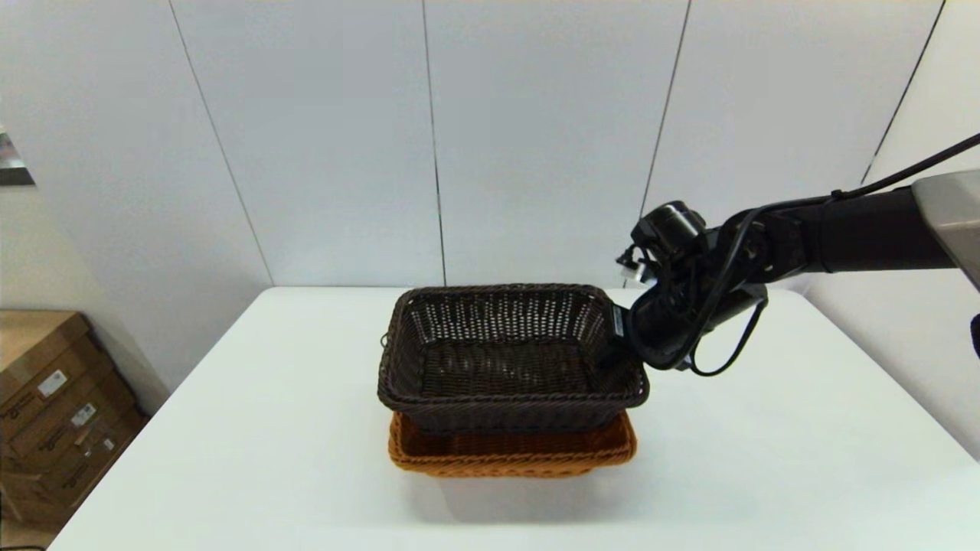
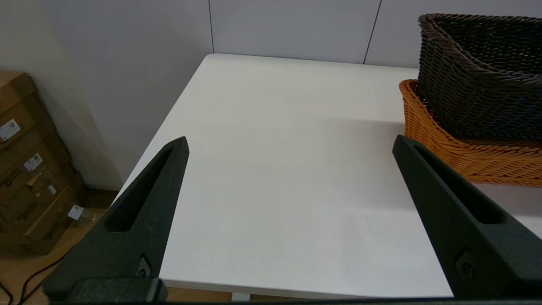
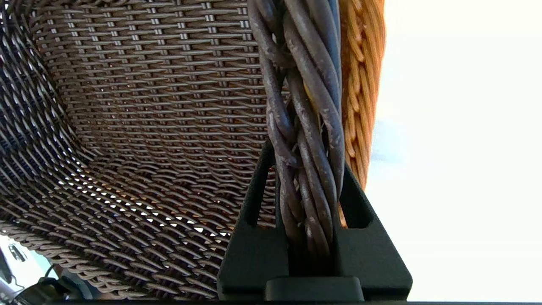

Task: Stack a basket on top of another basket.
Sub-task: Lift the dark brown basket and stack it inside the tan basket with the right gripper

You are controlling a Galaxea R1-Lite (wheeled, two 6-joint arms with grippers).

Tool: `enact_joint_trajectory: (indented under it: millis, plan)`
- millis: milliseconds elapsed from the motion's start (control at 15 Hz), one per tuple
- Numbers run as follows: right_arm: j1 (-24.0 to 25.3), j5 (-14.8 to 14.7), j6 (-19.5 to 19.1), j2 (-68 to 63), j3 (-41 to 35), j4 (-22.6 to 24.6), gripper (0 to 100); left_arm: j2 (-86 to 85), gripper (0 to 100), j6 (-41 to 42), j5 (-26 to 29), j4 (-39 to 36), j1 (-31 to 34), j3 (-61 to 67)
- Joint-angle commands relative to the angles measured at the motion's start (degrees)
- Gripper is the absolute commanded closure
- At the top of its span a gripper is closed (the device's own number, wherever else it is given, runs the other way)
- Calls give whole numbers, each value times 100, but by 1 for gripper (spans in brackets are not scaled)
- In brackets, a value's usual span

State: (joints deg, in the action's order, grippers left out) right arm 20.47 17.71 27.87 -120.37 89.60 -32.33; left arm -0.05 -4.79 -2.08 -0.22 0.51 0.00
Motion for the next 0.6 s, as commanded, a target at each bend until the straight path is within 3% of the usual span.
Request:
enact_joint_trajectory:
  millis: [67,600]
  plan:
    - [19,13,-9,-30,-92,-10,100,-4,0,-4,-2,-4,2,9]
    - [63,4,-9,-241,-118,16,100,-4,0,-4,-2,-4,2,9]
